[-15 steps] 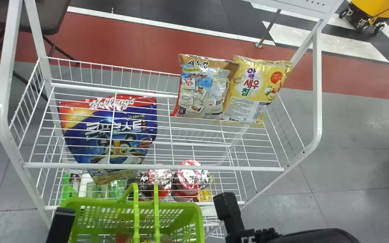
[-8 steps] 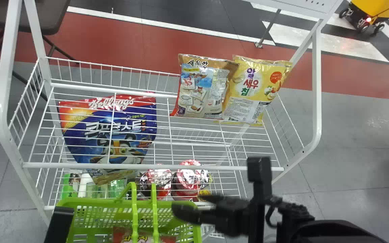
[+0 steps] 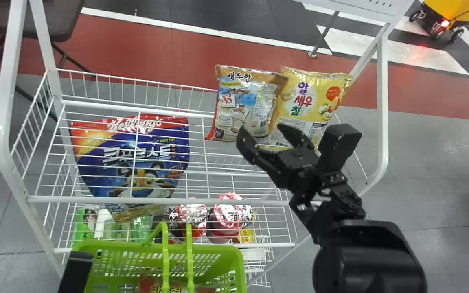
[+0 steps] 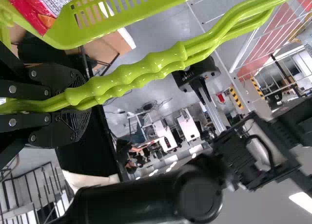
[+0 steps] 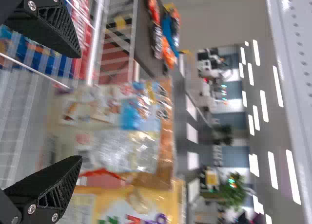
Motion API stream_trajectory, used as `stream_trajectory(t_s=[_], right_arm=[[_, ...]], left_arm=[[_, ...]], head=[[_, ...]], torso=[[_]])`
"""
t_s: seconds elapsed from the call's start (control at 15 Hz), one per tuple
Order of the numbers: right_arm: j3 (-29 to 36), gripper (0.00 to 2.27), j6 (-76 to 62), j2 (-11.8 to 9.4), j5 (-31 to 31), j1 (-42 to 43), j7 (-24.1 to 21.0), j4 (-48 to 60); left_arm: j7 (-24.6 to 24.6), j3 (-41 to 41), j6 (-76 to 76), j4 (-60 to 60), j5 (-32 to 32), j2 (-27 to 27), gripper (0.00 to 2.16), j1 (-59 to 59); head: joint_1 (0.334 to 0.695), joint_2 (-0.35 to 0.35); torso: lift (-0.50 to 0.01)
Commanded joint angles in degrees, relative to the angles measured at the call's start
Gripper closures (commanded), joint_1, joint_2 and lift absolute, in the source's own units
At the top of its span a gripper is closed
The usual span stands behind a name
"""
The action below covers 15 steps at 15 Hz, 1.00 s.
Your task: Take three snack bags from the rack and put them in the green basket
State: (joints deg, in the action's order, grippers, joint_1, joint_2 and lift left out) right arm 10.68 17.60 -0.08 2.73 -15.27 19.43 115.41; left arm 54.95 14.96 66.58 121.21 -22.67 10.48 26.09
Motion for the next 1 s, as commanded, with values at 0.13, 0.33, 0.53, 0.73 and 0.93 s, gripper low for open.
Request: stream_trajectory(t_s=[0.13, 0.33, 0.53, 0.73, 0.93], right_arm=[[0.83, 0.10, 1.52, 0.14, -2.38, 13.16, -0.09, -13.81], [0.39, 1.65, 4.86, 0.14, -3.44, 15.18, 5.01, -16.09], [-0.22, 2.13, 8.37, 0.14, -3.79, 15.10, 7.82, -15.30], [-0.13, 2.16, 9.61, 0.14, -3.17, 12.55, 8.26, -11.26], [1.10, 2.16, 14.35, 0.14, -1.15, 8.68, 9.05, -3.26]], left_arm=[[0.16, -0.45, 0.00, -0.54, -0.09, 0.06, 1.67, -0.16], [0.07, -0.63, 0.00, -0.72, -0.09, 0.15, 1.67, -0.33], [-0.01, -0.54, 0.18, -0.80, -0.18, 0.15, 1.67, -0.69], [-0.01, -0.37, 0.18, -0.80, -0.18, 0.24, 1.67, -0.69], [-0.19, -0.98, 0.18, -0.80, -0.27, 0.24, 1.67, -0.60]], head=[[0.695, -0.350], [0.695, -0.350], [0.695, -0.350], [0.695, -0.350], [0.695, -0.350]], torso=[[-0.012], [-0.012], [-0.012], [-0.011], [-0.011]])
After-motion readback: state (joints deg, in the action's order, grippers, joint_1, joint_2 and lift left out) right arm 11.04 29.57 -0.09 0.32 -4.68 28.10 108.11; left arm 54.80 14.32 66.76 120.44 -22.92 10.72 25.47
